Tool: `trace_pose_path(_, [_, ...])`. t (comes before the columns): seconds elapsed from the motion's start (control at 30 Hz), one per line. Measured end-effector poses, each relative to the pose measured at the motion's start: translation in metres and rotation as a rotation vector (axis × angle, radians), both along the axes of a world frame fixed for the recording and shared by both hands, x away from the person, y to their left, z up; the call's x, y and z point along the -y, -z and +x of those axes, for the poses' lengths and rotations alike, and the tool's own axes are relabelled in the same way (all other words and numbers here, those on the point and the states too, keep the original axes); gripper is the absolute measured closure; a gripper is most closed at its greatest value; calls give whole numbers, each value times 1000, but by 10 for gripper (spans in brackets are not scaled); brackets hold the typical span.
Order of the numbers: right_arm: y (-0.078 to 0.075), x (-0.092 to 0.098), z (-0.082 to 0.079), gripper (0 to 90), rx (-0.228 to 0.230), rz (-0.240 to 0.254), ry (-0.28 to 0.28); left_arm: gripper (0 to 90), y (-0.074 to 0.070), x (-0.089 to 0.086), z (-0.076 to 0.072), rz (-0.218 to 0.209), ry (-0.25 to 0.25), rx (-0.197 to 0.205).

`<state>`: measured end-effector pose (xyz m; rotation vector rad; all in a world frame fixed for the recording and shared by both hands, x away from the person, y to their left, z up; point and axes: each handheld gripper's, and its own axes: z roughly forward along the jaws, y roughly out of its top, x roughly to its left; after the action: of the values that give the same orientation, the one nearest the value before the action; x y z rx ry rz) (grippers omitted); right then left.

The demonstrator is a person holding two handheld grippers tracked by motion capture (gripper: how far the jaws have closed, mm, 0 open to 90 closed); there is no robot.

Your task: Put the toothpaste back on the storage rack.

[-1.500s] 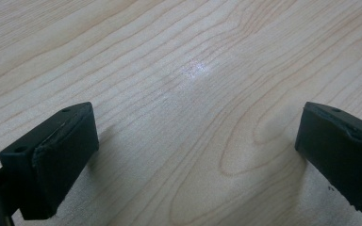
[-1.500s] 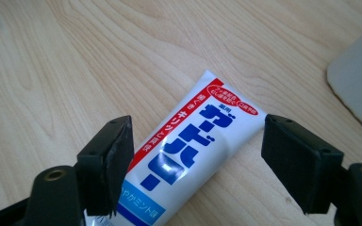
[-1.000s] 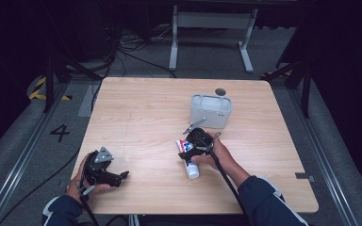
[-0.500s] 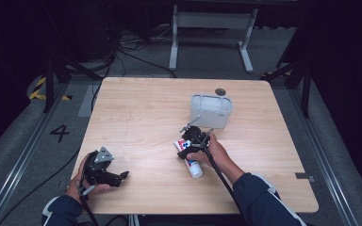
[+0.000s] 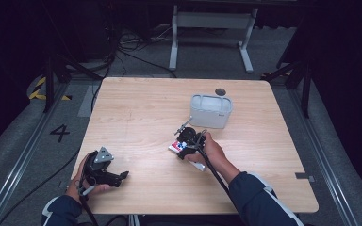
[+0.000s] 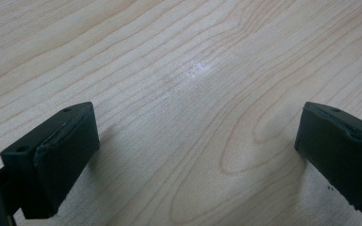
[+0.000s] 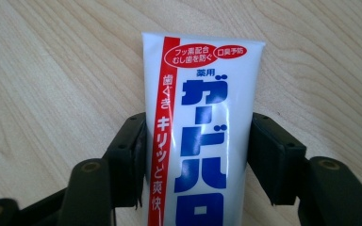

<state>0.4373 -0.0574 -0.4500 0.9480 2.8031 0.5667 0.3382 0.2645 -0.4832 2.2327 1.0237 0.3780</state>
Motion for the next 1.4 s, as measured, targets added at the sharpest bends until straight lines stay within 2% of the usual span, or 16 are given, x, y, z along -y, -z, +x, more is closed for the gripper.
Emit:
trace_pose_path(0.2, [-2,1,1,550,-13,-5,-21,7,0,0,0,0,0,0])
trace_pose_path(0.43, [-7,8,3,641,-28,25,-40,7,0,0,0,0,-1,0])
trace_pose_path(0.6, [-10,13,0,652,-23,36,-49,7,0,0,0,-1,-1,1])
trace_pose_path(0.83, [-17,26,-2,654,-11,78,-46,7,0,0,0,1,-1,0])
trace_pose_path(0.93, [-24,30,-5,654,-3,116,-53,7,0,0,0,0,0,1])
trace_pose_path(1.13, [-34,42,-7,653,17,153,-61,7,0,0,0,0,-1,0])
trace_pose_path(1.27, [-43,53,-7,653,36,198,-56,7,0,0,0,1,-1,0])
trace_pose_path(1.4, [-49,61,-7,651,53,213,-59,7,0,0,0,1,-1,0])
